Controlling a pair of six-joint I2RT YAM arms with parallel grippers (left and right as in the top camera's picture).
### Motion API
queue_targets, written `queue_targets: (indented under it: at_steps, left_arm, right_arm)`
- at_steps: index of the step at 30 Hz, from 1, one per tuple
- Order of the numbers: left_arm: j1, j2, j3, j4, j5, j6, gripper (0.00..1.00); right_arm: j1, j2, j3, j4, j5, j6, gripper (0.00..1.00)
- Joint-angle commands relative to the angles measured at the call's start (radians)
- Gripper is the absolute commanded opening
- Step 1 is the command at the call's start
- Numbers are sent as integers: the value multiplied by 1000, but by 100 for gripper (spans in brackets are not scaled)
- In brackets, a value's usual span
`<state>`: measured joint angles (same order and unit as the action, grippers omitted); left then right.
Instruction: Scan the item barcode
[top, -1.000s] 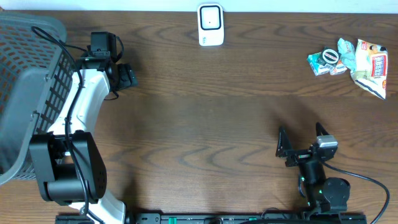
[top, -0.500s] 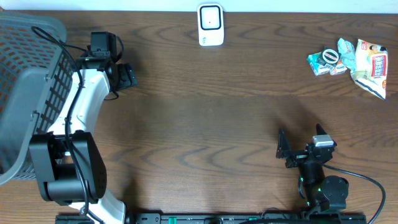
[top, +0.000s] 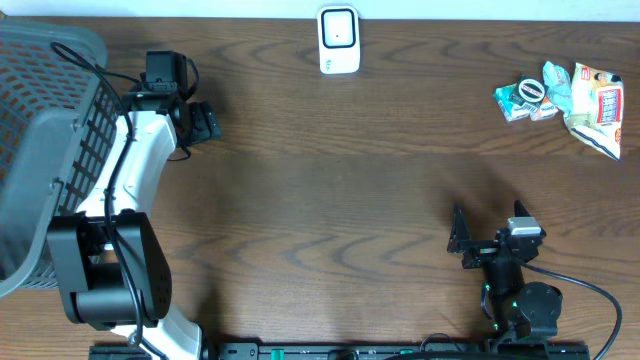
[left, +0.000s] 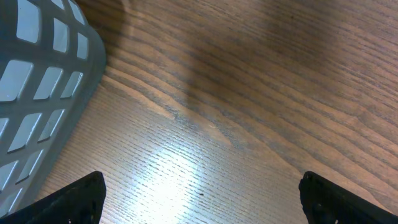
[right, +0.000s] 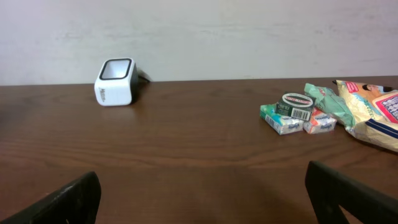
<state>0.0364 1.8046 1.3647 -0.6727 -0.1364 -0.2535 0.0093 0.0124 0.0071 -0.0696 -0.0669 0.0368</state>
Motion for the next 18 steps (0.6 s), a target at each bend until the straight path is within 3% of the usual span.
queue_targets:
  at_steps: [1, 18]
  left_arm:
    - [0, 0, -6, 0, -5, 13, 98]
    - [0, 0, -6, 0, -5, 13, 97]
  right_arm:
    - [-14, -7, -1, -10, 16, 8, 99]
    - [-16, -7, -1, -2, 8, 7, 99]
